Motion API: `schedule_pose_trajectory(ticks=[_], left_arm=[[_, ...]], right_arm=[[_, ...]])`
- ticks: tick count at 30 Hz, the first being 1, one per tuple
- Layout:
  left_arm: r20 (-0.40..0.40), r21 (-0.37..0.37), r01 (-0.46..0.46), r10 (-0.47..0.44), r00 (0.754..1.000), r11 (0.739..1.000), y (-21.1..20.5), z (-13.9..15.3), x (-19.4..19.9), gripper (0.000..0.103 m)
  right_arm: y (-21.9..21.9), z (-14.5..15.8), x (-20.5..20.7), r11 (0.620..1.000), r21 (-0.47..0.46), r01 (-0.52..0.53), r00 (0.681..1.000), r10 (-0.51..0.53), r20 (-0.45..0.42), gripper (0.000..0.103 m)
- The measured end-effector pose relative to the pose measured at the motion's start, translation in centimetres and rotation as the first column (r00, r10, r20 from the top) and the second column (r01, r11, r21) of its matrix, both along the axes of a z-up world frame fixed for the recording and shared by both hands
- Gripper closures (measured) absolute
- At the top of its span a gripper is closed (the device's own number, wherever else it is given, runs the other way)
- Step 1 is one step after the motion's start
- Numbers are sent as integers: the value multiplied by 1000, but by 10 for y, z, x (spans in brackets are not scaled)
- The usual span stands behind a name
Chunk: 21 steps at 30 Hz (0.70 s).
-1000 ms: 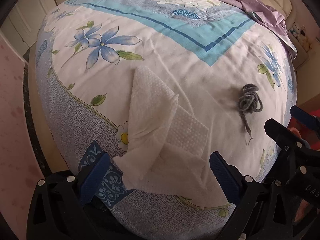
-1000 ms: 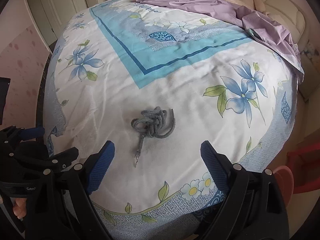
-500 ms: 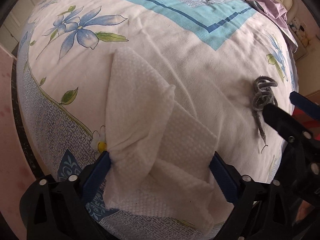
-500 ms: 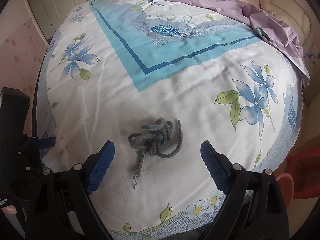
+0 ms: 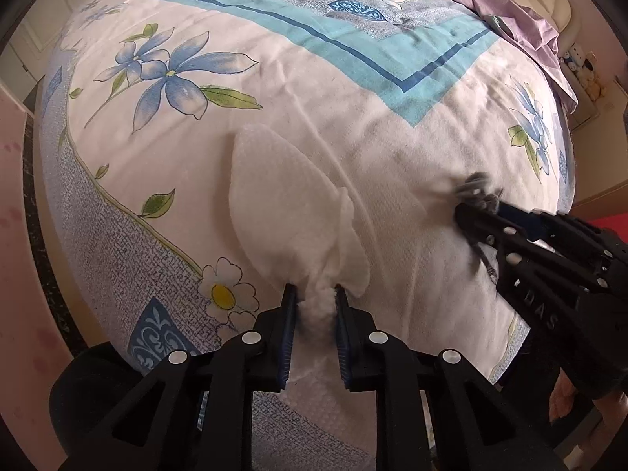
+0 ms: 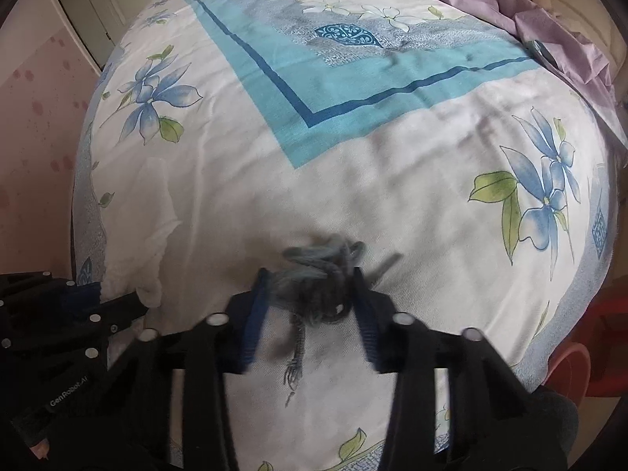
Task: Collect trash
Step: 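Grasp the white tissue with the left tool while the right tool grasps the grey cord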
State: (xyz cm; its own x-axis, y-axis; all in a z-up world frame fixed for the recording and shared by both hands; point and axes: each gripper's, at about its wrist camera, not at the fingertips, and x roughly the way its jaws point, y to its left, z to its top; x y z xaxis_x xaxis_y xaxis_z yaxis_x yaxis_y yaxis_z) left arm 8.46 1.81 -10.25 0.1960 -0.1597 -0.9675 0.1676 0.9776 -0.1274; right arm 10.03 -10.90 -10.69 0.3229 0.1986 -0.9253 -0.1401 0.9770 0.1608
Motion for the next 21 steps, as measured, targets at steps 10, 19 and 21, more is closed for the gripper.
schedule_pose_trajectory(ticks=[10, 19, 21], left_arm=[[43, 4, 15, -15, 999, 1000, -4, 31, -18, 88], [88, 5, 48, -48, 995, 999, -21, 63, -38, 88], [98, 5, 61, -62, 993, 998, -28, 70, -44, 88]], right_arm=[[-9, 23, -16, 998, 63, 0, 1000, 0, 7, 86], [-36, 66, -43, 993, 119, 27, 997, -34, 64, 86], [-44, 75, -50, 992, 125, 33, 996, -43, 77, 86]])
